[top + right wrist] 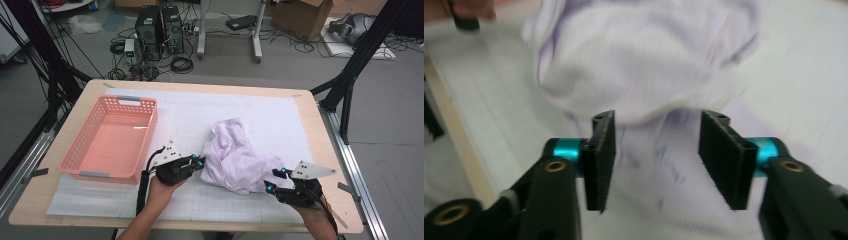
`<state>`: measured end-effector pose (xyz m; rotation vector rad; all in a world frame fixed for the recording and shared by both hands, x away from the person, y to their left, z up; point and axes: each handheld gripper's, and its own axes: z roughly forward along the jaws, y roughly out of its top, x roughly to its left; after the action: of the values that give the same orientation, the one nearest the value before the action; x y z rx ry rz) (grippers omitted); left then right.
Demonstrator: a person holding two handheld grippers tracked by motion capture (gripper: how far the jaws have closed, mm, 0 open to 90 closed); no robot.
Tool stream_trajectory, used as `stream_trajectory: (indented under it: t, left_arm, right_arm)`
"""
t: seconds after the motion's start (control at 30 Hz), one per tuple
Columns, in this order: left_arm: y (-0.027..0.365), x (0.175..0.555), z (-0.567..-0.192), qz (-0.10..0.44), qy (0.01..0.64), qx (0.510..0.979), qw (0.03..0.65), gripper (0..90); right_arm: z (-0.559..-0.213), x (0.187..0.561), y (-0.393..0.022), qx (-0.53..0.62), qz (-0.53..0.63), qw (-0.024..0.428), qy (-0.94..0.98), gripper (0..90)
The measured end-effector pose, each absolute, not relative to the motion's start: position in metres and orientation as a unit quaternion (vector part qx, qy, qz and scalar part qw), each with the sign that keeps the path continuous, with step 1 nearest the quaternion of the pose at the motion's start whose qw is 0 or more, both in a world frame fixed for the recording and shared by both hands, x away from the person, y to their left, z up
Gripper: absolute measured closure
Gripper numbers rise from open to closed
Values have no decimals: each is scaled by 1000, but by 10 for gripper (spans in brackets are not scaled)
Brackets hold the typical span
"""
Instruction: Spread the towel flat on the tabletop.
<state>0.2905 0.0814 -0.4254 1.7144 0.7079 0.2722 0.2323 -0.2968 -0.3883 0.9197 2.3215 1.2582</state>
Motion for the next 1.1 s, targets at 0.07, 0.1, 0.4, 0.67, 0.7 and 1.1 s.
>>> stream_trajectory:
  t: [0.07,0.1,0.4,0.67,0.7,1.1]
  left_arm:
    - [81,292,-425,118,304,737,592,846]
    - [80,294,-424,120,303,738,591,846]
    - [60,319,-403,137,310,743,577,849]
    - [32,345,-385,128,325,727,591,849]
    - [30,347,-385,128,327,727,590,849]
    - [36,350,-389,142,351,723,578,419]
  right_arm:
    - [-382,233,-292,308,451,181,818,436]
    - [-380,236,-282,290,450,178,826,418]
    - [-385,252,-233,237,435,143,857,365]
    - [-397,276,-203,241,384,166,876,600]
    - [-396,280,-204,245,383,164,875,744]
    - [-352,324,-284,404,441,230,767,825]
